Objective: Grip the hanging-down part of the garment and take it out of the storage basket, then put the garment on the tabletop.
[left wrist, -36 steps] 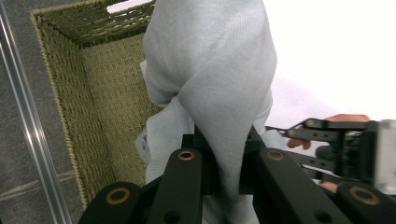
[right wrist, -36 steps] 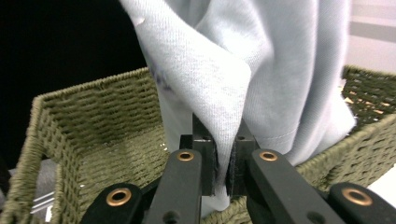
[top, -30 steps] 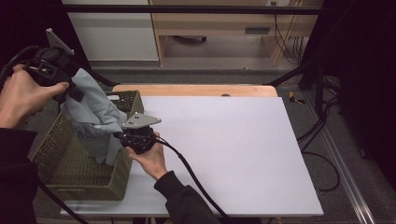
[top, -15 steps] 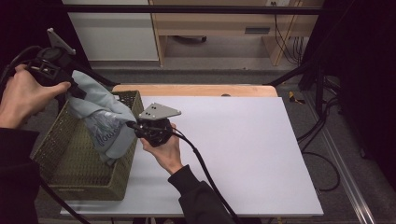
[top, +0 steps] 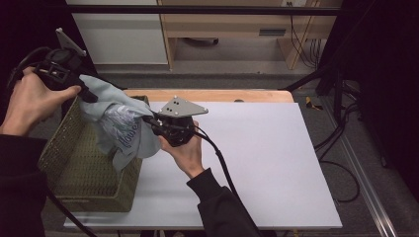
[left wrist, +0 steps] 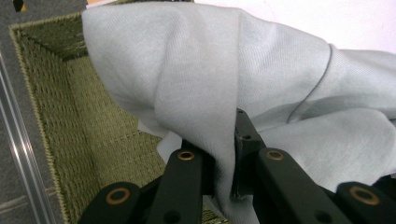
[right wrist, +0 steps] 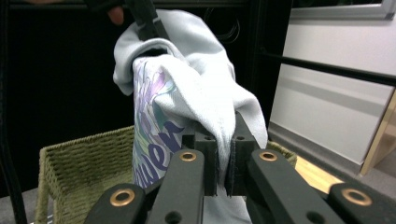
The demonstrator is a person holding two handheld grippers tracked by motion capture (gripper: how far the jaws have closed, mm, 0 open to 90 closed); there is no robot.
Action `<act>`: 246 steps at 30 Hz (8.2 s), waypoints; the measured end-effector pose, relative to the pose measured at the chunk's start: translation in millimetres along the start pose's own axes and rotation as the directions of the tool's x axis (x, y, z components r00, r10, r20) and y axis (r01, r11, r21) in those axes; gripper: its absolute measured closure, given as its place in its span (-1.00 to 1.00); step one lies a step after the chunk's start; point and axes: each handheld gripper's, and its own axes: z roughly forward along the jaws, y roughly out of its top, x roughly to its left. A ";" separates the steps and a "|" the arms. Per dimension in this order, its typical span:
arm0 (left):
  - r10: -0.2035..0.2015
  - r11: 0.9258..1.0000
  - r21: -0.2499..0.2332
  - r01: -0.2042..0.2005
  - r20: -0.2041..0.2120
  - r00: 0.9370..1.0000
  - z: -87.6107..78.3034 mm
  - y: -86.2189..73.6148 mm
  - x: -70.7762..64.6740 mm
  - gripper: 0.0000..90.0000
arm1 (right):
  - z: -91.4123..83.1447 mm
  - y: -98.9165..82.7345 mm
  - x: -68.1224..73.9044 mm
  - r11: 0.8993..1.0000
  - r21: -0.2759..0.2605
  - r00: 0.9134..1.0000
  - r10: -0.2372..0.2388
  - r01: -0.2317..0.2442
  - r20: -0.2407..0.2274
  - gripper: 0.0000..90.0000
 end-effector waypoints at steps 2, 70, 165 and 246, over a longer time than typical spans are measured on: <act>0.000 1.000 -0.005 0.000 0.006 1.000 -1.1 0.3 -1.0 0.84 | -2.2 3.4 -0.9 1.000 -0.005 1.000 -0.005 0.005 0.005 0.92; 0.059 0.998 -0.018 -0.058 0.043 0.997 6.9 16.6 -35.2 0.84 | -33.4 -20.6 -27.9 0.999 0.037 0.999 0.037 -0.037 0.023 0.88; 0.122 0.992 -0.022 -0.120 0.062 0.991 17.9 11.6 -45.0 0.84 | -246.4 -172.3 -64.0 0.984 0.009 0.889 0.155 -0.176 0.430 -0.99; 0.521 0.841 0.048 -0.538 0.194 0.831 129.5 39.5 -235.7 0.84 | -253.1 -164.9 -55.6 0.982 -0.015 0.898 0.176 -0.186 0.402 -0.99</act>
